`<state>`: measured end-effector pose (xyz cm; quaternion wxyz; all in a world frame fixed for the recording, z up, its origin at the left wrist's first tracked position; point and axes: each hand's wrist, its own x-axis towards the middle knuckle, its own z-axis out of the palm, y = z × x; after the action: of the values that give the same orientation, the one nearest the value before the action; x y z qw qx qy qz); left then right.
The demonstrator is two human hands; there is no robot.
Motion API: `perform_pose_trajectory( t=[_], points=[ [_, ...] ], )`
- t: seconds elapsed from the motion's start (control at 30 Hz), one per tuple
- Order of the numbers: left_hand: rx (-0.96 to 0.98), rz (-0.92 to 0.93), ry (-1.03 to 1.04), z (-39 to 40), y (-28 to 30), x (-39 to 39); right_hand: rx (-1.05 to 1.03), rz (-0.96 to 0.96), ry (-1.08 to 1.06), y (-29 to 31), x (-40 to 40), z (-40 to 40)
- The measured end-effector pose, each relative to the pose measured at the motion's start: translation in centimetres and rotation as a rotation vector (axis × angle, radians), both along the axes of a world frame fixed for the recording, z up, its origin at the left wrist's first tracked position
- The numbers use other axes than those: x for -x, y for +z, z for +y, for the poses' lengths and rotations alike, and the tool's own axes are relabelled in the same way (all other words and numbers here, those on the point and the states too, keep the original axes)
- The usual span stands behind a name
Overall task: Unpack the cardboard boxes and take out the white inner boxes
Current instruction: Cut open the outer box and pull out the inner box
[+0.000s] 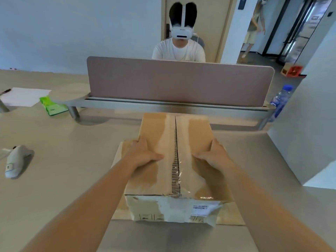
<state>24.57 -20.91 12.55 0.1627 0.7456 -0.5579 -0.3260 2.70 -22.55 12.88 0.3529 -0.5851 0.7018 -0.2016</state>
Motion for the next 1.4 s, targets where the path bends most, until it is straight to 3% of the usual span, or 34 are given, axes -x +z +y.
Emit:
perform_pose_trajectory(
  t=[0.17,0.33,0.4,0.67,0.93,1.2,1.4],
  points=[
    [-0.020,-0.149,-0.074,-0.7,-0.3,0.1,-0.018,0.089,0.013,-0.7,-0.6,-1.0],
    [0.016,-0.511,-0.207,-1.1,0.0,0.6,0.043,0.199,0.069,-0.3,-0.3,0.2],
    [0.055,-0.562,-0.296,-1.4,0.4,1.6,0.057,0.255,0.072,0.0,0.8,1.0],
    [0.266,-0.426,-0.736,0.8,3.8,13.6,-0.018,0.402,-0.089,1.3,11.4,7.3],
    [0.221,-0.556,-0.992,6.2,-0.6,28.1,-0.180,0.436,-0.242,-1.9,23.7,16.9],
    [0.043,-0.539,-1.067,11.4,-8.5,32.6,-0.316,0.407,-0.233,-9.5,28.1,21.0],
    [0.011,-0.495,-1.023,12.3,-10.9,32.5,-0.241,0.387,-0.273,-12.3,28.4,21.5]
  ],
)
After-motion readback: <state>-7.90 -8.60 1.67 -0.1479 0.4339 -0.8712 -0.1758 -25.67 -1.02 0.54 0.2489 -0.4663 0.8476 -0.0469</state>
